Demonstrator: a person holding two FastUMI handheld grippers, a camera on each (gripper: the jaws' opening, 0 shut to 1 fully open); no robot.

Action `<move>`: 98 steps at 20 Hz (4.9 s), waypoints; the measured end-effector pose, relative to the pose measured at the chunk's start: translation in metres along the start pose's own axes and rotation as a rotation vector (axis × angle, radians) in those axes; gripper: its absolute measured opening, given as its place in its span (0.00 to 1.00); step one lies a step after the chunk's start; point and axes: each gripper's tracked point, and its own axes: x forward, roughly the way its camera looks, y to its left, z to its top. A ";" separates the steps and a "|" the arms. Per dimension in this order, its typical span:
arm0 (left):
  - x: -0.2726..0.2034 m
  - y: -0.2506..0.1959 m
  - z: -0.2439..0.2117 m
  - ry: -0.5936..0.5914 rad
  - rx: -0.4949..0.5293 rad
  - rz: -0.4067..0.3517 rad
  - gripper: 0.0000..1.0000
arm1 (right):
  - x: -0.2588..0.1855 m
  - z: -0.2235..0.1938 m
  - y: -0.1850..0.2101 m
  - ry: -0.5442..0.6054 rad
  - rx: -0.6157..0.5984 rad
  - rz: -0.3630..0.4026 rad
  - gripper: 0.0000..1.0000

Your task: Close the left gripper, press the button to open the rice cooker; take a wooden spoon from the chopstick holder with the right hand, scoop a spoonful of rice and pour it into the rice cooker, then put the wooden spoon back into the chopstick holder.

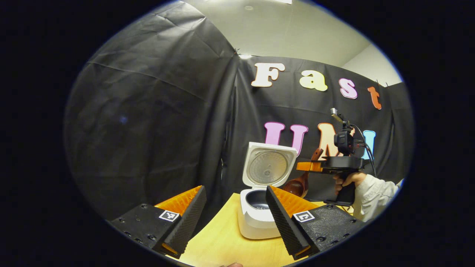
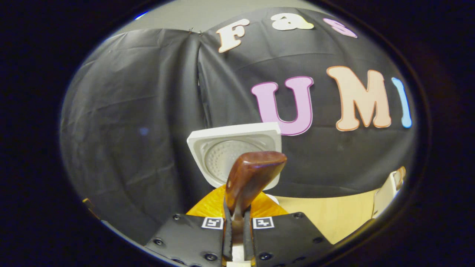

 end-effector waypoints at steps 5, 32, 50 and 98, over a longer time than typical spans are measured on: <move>0.010 -0.047 0.010 -0.024 0.008 -0.085 0.93 | -0.074 0.021 -0.058 -0.031 0.054 -0.068 0.13; 0.049 -0.204 0.018 -0.049 0.069 -0.258 0.92 | -0.367 -0.040 -0.349 0.009 0.088 -0.630 0.13; 0.052 -0.239 0.009 -0.033 0.097 -0.271 0.95 | -0.394 -0.211 -0.386 0.255 0.258 -0.684 0.14; 0.271 -0.136 0.077 0.023 0.108 -0.098 0.94 | -0.387 -0.072 -0.282 -0.016 -0.116 -0.620 0.99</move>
